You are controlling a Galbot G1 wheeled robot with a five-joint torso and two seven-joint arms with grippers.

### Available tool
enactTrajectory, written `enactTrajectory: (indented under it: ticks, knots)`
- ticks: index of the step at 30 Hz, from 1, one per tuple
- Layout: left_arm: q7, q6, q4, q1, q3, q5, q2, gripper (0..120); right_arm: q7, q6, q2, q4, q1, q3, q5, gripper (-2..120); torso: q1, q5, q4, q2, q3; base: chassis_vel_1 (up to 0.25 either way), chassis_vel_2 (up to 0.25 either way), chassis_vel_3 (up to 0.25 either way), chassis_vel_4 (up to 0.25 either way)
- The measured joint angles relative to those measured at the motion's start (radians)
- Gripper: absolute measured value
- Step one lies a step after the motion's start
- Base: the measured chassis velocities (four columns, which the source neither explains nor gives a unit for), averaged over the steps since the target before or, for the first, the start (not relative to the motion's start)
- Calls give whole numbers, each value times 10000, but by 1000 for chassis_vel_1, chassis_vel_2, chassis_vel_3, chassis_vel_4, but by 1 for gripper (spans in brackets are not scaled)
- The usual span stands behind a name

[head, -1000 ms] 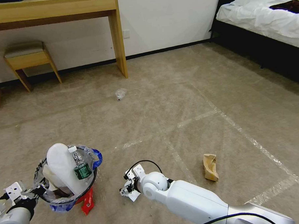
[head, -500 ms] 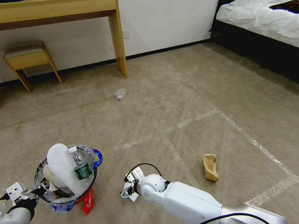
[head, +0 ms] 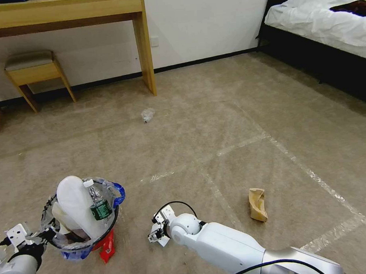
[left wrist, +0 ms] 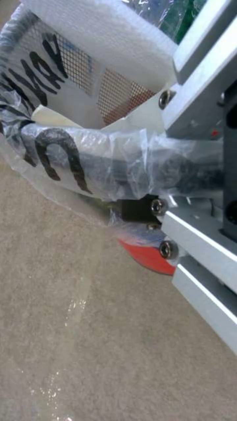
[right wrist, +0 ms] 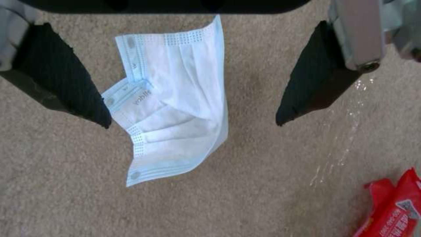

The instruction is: Pick up the trash bin and place the garbage on the floor into it.

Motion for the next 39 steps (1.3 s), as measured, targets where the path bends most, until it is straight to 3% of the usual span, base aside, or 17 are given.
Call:
enactTrajectory:
  ticks: [14,28,39]
  knots:
    - [15,-29,-76,81,-25,-3,2,1,-212,321,266,-940,11,-31,-378,79,0,0,0,0,0,0,0,0,0]
    - [33,-75,-184,180,-23,-2,-17,1,-433,554,586,-1709,-9,-40,-755,75,0,0,0,0,0,0,0,0,0]
    - [47,-86,-83,84,87,90,-61,1,-366,582,414,-1186,-67,-210,-691,73,0,0,0,0,0,0,0,0,0]
